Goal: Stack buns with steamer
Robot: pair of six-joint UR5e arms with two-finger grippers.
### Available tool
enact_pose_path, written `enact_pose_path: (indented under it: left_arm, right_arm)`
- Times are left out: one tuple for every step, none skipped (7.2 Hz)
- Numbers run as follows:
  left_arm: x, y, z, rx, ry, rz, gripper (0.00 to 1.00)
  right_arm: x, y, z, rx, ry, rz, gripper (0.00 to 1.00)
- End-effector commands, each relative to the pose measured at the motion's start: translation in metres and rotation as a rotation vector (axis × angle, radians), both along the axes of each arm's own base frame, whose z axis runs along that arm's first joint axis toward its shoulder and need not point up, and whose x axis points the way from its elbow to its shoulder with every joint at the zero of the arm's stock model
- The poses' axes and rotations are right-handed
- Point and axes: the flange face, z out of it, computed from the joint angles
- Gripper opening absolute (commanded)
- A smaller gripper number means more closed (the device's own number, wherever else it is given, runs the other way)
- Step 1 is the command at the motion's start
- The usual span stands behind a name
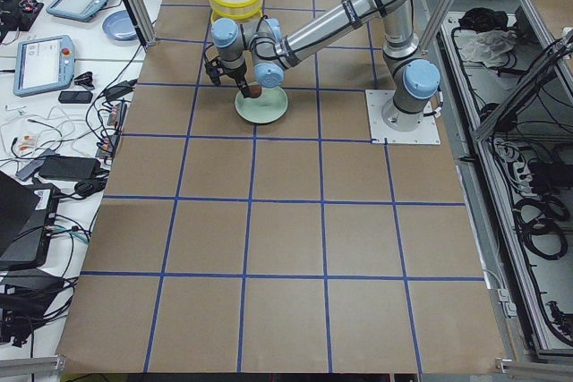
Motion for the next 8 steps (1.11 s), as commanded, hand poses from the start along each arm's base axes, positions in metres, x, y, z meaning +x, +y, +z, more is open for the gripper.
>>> enact_pose_path:
  left_arm:
    - [0.000, 0.005, -0.018, 0.051, 0.004, 0.031, 1.00]
    - [0.000, 0.005, -0.022, 0.064, 0.005, 0.039, 0.99]
    - [-0.002, 0.008, -0.024, 0.094, 0.007, 0.051, 0.94]
    - [-0.002, 0.012, -0.027, 0.123, 0.010, 0.051, 0.92]
    - [-0.005, 0.017, -0.029, 0.163, 0.017, 0.054, 0.58]
    - [-0.005, 0.017, -0.031, 0.168, 0.018, 0.052, 0.31]
    - [-0.005, 0.017, -0.034, 0.171, 0.023, 0.047, 0.13]
    - [-0.005, 0.012, -0.028, 0.152, 0.023, 0.038, 0.00]
  right_arm:
    - [0.012, 0.000, -0.014, 0.025, -0.001, 0.014, 0.00]
    - [0.012, -0.001, -0.017, 0.031, 0.000, 0.026, 0.00]
    - [0.012, -0.003, -0.025, 0.044, 0.002, 0.037, 0.00]
    - [0.012, -0.005, -0.032, 0.053, 0.002, 0.041, 0.00]
    - [0.012, -0.006, -0.035, 0.055, 0.003, 0.046, 0.00]
    - [0.012, -0.006, -0.035, 0.052, 0.001, 0.043, 0.00]
    - [0.012, -0.006, -0.034, 0.052, 0.001, 0.043, 0.00]
    - [0.015, -0.006, -0.034, 0.053, -0.022, 0.044, 0.00]
